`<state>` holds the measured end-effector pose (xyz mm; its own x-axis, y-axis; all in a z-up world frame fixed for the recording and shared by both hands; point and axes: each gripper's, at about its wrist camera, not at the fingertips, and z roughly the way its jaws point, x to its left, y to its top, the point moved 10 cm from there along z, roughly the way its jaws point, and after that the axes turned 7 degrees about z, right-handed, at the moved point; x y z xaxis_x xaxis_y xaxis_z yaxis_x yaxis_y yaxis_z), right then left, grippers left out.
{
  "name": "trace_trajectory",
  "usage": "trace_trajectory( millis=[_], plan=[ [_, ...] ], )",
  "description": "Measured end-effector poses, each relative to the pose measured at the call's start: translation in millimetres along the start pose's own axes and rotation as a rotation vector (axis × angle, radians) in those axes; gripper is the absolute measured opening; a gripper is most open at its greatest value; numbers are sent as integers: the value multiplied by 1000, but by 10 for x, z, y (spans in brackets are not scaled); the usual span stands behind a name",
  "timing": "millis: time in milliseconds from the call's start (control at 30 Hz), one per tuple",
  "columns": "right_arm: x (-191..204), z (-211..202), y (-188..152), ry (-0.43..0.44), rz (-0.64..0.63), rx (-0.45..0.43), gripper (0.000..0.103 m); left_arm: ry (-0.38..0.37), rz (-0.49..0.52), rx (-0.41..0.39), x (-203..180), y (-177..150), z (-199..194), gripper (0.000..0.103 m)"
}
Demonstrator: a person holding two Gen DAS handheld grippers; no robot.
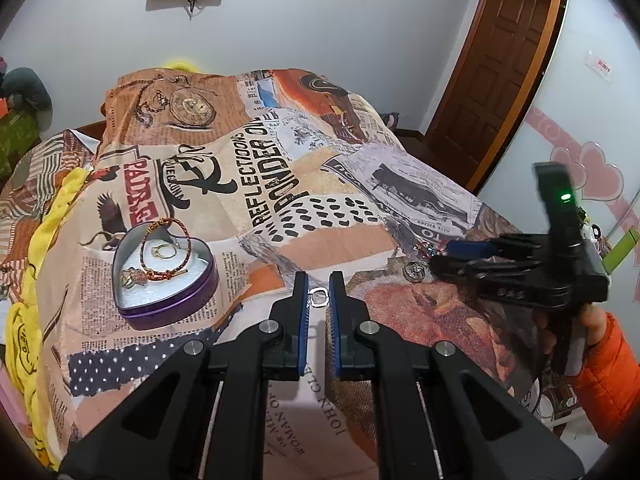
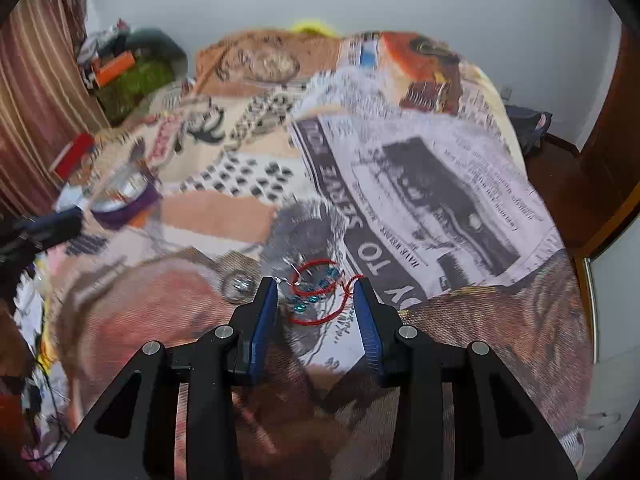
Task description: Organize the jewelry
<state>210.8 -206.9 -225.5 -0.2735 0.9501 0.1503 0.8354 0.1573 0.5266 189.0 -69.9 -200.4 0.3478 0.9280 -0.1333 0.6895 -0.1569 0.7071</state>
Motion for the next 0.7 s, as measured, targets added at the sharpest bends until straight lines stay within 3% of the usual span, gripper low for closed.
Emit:
trace_trajectory(
  millis=[300, 367, 400, 700],
  plan=[
    [-74, 90, -97, 80, 44, 19, 36, -1, -3, 14, 5, -4, 96, 8],
    [-69, 92, -101, 85, 53, 16, 25, -4, -4, 14, -7, -7, 99, 8],
    [-61, 90, -104, 91, 57, 15, 9, -4, -2, 14, -14, -7, 101, 8],
    [-99, -74, -4, 94, 113, -43, 8, -1, 5, 3, -15, 19, 49, 8]
  ],
)
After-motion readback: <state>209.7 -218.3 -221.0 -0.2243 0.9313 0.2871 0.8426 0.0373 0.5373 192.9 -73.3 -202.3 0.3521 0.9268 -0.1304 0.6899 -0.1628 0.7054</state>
